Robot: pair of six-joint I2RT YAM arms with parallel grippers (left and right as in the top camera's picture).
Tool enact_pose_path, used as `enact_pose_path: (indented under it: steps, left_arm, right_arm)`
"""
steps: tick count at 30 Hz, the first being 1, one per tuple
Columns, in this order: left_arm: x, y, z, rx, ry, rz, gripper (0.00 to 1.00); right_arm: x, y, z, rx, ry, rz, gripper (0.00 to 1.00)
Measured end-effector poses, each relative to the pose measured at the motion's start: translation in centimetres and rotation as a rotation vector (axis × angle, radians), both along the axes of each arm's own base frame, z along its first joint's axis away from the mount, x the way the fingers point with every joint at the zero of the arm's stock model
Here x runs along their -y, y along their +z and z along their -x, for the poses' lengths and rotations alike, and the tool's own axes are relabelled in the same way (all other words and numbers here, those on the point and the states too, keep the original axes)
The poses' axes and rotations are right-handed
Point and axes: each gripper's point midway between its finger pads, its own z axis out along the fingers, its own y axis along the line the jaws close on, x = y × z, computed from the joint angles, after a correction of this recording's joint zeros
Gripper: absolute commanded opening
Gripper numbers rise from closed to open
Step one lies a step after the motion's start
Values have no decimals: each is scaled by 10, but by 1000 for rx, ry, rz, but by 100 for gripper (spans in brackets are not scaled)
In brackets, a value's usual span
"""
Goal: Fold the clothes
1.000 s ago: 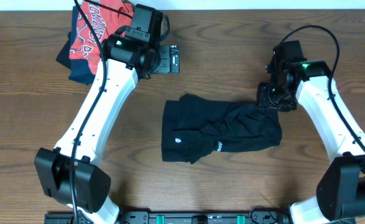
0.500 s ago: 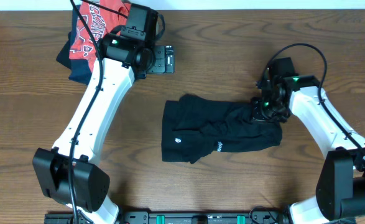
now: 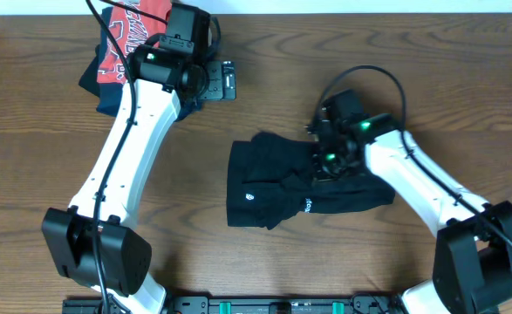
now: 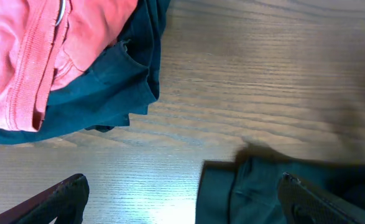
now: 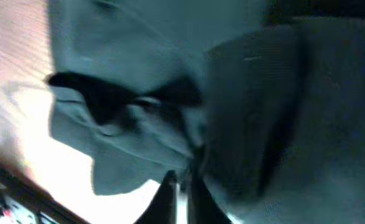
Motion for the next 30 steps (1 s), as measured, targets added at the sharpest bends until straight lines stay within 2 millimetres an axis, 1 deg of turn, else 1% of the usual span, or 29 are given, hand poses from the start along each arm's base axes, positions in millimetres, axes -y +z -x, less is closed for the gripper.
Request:
enact_pose_path:
  steps: [1,2,3,5,6,8,9,10,14,16,18,20,24,26,30]
  left_arm:
    - [0,0,0,0,0,0,98]
    - [0,0,0,-2,0,-1,98]
    - [0,-1,1,-5,0,-1,98]
    - [-1,-2,3,-15,0,-4,98]
    - [-2,-3,5,-24,0,-7,98]
    - [-3,-5,10,-46,0,-12,98]
    - [-4,-7,14,-63,0,-17,98]
    - [-5,-9,17,-79,0,-21,98]
    - [-7,-17,34,-155,-5,-31,98]
    - [-6,-24,42,-191,-17,-21,98]
    - [-2,-37,51,-236,-50,-10,98]
    - [2,-52,63,-289,-96,8,98]
    - [18,-79,90,-385,-241,76,98]
    - [29,-90,100,-408,-327,132,98]
    - [47,-104,117,-430,-454,236,98]
  right_arm:
    - [-3,0,0,1,0,-3,32]
    - [-7,1,1,6,6,-13,39]
    - [-9,2,1,5,3,-17,43]
    - [-9,4,-1,3,-8,-20,47]
    - [-9,6,-3,8,-11,-22,56]
    - [-9,16,-10,23,-19,-30,68]
    - [-8,22,-16,39,-21,-34,80]
    - [-7,29,-22,52,-29,-37,99]
    - [14,59,-53,129,-84,-14,99]
    - [30,70,-67,167,-117,8,99]
    - [44,76,-75,190,-137,28,99]
    - [56,78,-80,200,-160,42,99]
    - [77,75,-80,185,-187,73,99]
    - [83,75,-80,185,-184,83,99]
    - [85,74,-81,191,-170,92,99]
